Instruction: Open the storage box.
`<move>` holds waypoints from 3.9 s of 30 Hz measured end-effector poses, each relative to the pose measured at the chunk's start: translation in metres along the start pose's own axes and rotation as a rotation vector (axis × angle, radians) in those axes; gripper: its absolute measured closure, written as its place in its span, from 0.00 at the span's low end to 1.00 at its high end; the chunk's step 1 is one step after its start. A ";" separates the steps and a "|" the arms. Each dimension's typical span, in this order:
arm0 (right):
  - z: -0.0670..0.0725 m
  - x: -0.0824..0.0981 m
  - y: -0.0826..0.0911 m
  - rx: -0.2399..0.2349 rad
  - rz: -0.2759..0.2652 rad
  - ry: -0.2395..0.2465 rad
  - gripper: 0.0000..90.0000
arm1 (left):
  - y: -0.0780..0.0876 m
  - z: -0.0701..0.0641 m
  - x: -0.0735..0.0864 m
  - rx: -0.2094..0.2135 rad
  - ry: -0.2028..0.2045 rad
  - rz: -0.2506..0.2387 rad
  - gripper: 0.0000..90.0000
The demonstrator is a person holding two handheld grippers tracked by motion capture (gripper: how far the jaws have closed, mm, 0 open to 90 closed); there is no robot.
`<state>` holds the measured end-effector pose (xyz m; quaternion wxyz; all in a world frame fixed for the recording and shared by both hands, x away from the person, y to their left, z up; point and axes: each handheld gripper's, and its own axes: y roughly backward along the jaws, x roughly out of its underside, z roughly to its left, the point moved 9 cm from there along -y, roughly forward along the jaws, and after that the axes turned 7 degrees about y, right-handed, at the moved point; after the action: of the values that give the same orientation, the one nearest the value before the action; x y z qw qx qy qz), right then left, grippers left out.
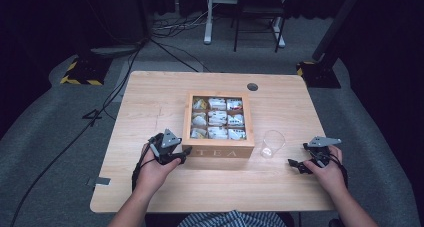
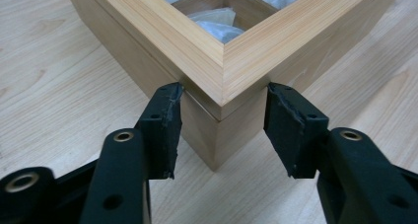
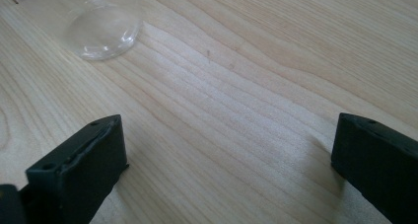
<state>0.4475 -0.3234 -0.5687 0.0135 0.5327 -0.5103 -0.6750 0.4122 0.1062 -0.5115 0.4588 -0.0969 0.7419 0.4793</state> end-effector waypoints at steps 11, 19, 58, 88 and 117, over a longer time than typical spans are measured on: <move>0.001 0.000 0.000 -0.004 -0.002 0.002 0.00 | 0.000 0.002 0.002 0.028 0.018 -0.019 0.57; 0.002 0.000 0.000 -0.009 -0.003 0.005 0.01 | 0.001 0.002 0.001 0.009 -0.022 -0.019 0.58; 0.003 0.000 0.001 -0.017 -0.003 0.015 0.01 | 0.010 0.001 -0.017 -0.019 -0.060 -0.036 0.56; 0.003 0.001 0.001 -0.011 -0.002 0.008 0.01 | 0.016 0.007 -0.063 -0.080 -0.078 -0.198 0.47; 0.007 -0.019 0.017 -0.022 -0.041 -0.044 0.22 | 0.018 0.023 -0.097 -0.101 -0.102 -0.267 0.59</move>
<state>0.4421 -0.3162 -0.5439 -0.0058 0.5277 -0.4923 -0.6922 0.4695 0.1054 -0.4278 0.5502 -0.1931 0.6731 0.4550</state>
